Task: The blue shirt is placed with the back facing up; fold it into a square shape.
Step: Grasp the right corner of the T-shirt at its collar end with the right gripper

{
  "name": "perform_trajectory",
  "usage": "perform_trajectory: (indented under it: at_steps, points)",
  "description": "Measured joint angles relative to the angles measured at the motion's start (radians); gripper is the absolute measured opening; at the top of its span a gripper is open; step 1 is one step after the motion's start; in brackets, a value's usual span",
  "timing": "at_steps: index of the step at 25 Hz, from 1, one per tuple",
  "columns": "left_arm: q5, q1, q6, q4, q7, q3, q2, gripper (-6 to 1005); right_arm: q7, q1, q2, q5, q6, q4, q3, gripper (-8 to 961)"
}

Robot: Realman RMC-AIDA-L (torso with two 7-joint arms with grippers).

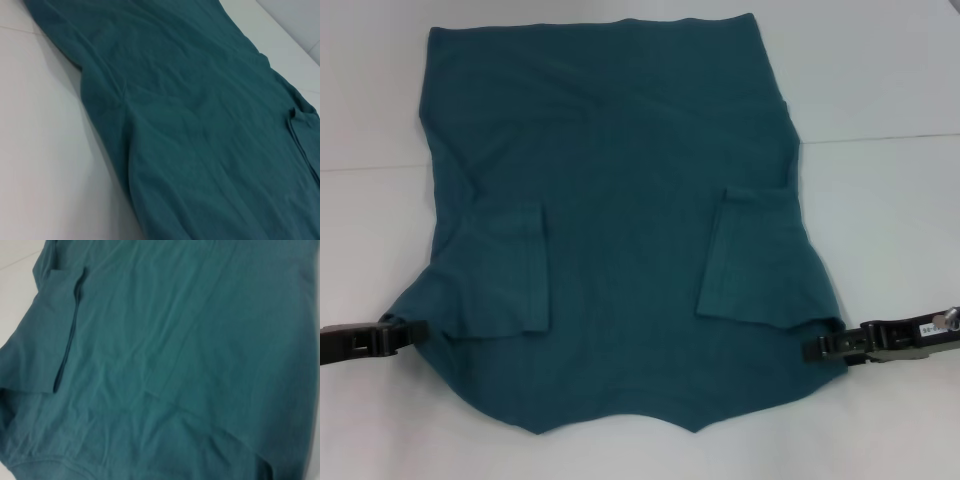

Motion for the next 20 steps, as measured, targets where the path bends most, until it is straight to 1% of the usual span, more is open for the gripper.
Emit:
perform_trajectory:
  at_steps: [15,20]
  points:
    - [0.0,0.0,0.0,0.0,0.006,-0.002,-0.001,115,-0.035,0.046,0.035,0.009,-0.005,0.001,-0.003,911]
    - [0.0,0.001,-0.001,-0.004,0.012,-0.003,-0.005,117,-0.046,0.042,0.036,0.029,-0.008,0.002,0.003,911]
